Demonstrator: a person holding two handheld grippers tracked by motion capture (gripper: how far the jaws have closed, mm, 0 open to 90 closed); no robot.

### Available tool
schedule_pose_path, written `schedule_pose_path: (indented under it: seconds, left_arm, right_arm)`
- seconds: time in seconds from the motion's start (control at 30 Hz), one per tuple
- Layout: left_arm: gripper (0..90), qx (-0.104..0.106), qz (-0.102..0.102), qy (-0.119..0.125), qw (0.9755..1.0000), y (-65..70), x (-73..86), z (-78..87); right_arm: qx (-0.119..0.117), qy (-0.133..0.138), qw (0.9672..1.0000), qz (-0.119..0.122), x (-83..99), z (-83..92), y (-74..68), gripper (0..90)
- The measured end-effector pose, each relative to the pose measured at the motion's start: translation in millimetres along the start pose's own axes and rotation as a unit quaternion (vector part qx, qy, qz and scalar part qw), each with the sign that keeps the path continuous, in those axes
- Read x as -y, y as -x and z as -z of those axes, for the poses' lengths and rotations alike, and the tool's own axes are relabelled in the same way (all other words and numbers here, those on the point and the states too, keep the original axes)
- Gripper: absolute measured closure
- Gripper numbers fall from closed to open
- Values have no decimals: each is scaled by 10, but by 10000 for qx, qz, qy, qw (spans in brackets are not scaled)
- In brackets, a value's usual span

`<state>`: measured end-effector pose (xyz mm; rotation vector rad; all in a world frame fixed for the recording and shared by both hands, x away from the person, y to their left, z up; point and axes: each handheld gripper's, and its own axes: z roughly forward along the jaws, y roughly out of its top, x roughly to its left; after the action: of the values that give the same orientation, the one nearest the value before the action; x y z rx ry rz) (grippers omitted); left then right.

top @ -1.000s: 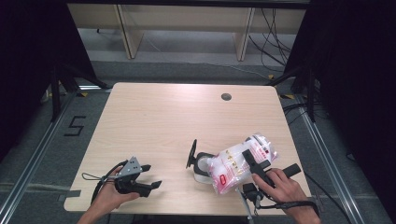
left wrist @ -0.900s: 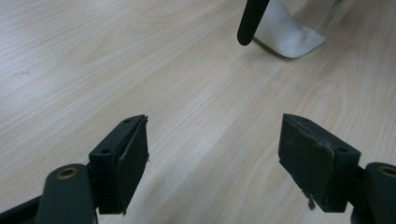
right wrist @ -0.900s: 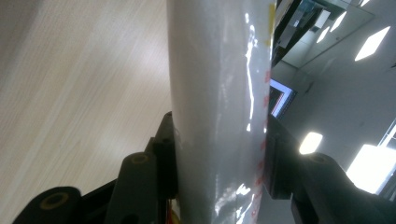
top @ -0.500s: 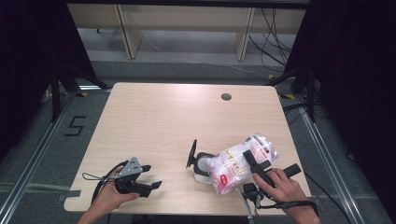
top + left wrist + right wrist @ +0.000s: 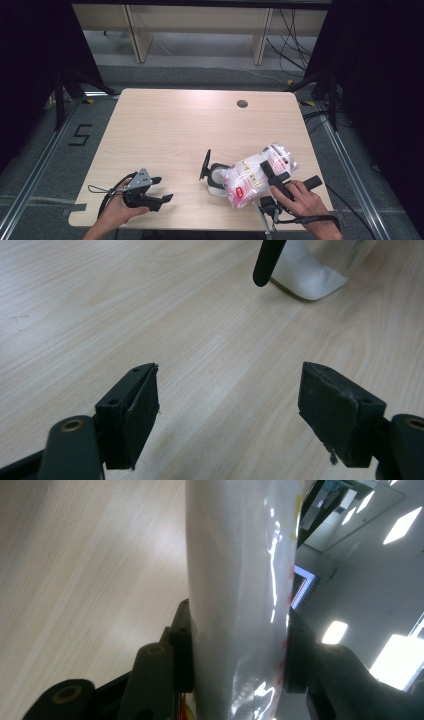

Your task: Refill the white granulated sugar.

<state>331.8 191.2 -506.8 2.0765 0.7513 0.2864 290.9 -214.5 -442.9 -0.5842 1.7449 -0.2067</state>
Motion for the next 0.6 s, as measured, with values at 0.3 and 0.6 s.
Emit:
schedule_pose_path:
  seconds: [0.3, 0.6]
  left_arm:
    - [242, -2, 2, 2, 10000, 0, 0, 0]
    - [241, 0, 11, 30, 10000, 4, 0, -2]
  right_arm:
    - [8, -11, 10000, -7, 1, 2, -4, 612]
    - [21, -8, 10000, 72, 0, 7, 11, 612]
